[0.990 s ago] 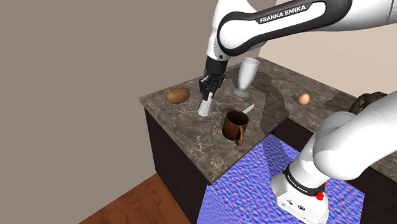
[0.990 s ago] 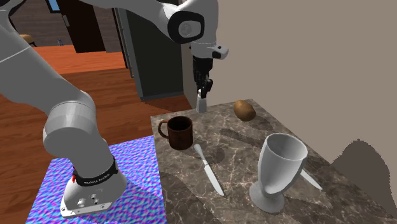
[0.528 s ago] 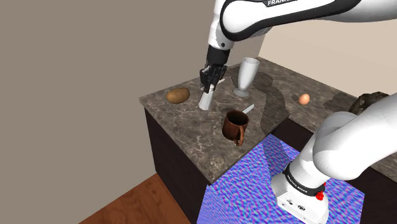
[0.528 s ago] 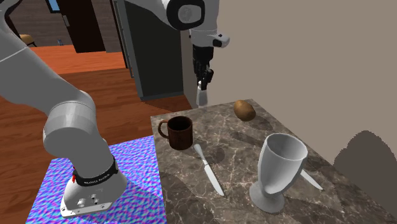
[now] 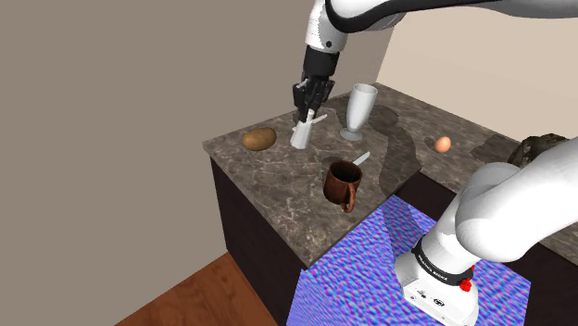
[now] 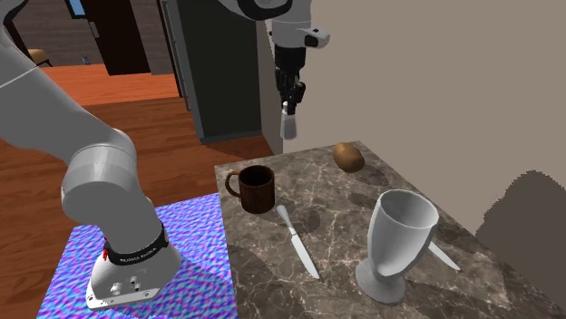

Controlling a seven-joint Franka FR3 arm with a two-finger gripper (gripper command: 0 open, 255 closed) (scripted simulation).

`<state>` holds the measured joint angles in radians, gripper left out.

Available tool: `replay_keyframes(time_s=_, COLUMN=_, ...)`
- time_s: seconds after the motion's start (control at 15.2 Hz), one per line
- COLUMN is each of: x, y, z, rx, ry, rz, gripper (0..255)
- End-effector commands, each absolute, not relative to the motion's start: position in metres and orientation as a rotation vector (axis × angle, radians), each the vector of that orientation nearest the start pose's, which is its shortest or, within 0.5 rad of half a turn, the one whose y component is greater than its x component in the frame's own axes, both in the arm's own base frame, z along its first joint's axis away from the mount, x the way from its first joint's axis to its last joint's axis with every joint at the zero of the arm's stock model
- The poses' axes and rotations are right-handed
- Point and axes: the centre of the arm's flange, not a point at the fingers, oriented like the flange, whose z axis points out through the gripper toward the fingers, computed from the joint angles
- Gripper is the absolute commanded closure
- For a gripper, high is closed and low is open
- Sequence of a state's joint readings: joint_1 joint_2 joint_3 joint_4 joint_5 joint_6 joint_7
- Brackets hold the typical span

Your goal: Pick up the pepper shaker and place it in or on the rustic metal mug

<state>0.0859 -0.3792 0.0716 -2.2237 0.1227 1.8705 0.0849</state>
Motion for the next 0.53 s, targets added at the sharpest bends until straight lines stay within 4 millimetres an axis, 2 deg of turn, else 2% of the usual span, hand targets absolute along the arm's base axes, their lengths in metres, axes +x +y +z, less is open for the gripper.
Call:
replay_keyframes(time_s=0.0, x=0.435, y=0.083, z=0.537, rx=-3.048, ry=-0.050, rz=-0.022, gripper=255)
replay_keyframes(time_s=0.46, x=0.352, y=0.050, z=0.560, rx=-3.048, ry=-0.050, rz=-0.022, gripper=255)
